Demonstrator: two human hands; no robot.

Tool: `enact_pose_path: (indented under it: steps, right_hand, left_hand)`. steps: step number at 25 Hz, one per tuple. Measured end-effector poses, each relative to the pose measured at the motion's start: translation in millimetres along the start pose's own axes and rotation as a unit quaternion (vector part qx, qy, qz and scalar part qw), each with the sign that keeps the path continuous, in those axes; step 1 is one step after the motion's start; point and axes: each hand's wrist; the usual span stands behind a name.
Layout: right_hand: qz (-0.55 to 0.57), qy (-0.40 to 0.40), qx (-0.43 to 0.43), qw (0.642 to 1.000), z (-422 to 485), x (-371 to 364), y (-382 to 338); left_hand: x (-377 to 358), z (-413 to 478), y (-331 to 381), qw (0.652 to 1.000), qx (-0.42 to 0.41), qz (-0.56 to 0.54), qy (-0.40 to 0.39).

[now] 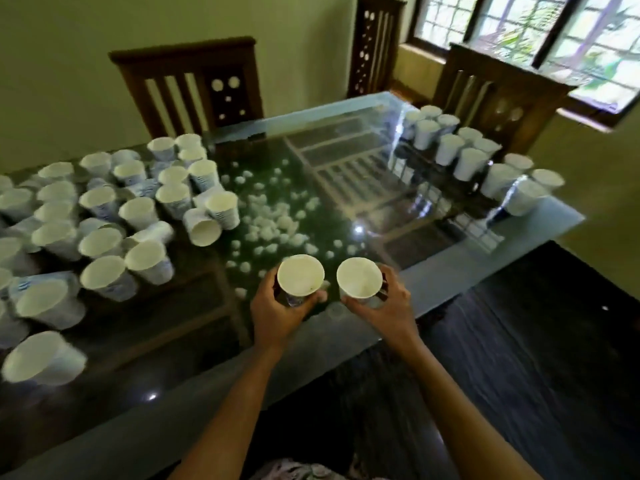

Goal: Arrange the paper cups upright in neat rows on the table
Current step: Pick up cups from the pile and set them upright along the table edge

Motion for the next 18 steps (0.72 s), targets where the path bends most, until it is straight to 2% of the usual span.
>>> enact_pose_path:
  steps: [6,12,18]
  right_hand:
    - [-0.004,0.069,-0.03,0.997,37.7,101.1,47.1]
    - [-0.019,0.117,-0.048,0.992,92.7,152.6,90.8]
    - [-0.039,0.095,-0.043,0.994,187.5,172.6,120.7]
  left_hand:
    - [-113.9,-13.1,58.7,0.994,-0.02,-0.052,-0.098]
    - [-209.2,3.8,89.2,0.981,-0.014,-0.092,-0.169]
    - [-304.0,57.6,92.3,0.983,-0.004,-0.09,-0.163]
Point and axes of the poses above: each hand's wrist, its own z-axis towards the middle knuckle, its own x-axis out of the back of the hand, y = z × x, and after that the axes turned 8 degrees about y, right-handed
